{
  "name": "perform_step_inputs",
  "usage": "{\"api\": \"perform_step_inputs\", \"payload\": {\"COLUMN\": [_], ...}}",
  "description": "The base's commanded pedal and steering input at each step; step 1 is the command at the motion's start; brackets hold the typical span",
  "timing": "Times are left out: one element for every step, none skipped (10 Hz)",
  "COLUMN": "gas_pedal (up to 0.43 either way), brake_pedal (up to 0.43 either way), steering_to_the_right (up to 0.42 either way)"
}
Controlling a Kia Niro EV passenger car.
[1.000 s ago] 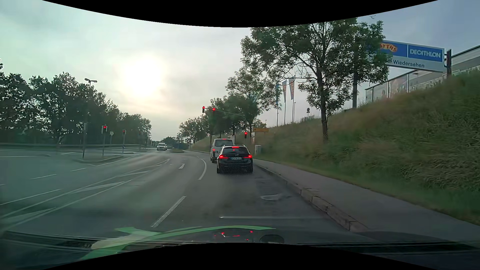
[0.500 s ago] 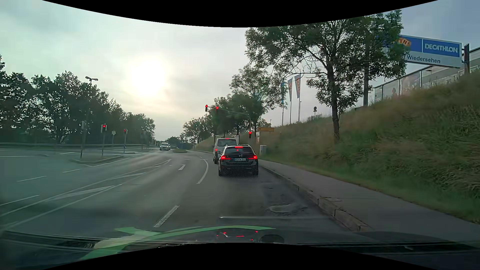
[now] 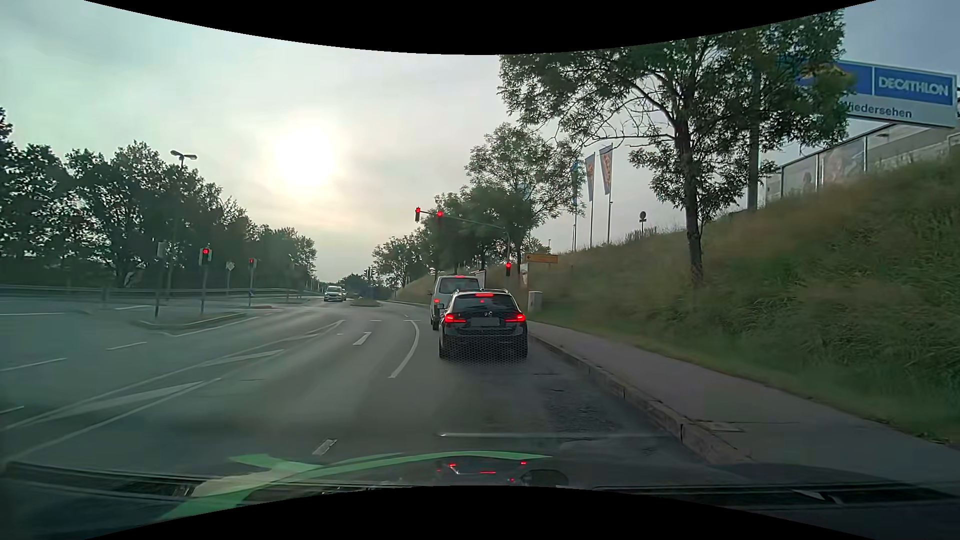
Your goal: Follow the waypoints while adhering to traffic rules and regulations
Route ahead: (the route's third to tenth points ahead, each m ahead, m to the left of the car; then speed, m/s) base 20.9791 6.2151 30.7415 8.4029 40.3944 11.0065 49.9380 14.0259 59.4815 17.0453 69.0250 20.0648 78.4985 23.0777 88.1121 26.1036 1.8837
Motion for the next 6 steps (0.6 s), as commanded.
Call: {"api": "perform_step_inputs", "payload": {"gas_pedal": [0.0,0.0,0.0,0.0,0.0,0.0], "brake_pedal": [0.134,0.134,0.134,0.128,0.134,0.128], "steering_to_the_right": [-0.058,-0.056,-0.054,-0.051,-0.05,-0.049]}}
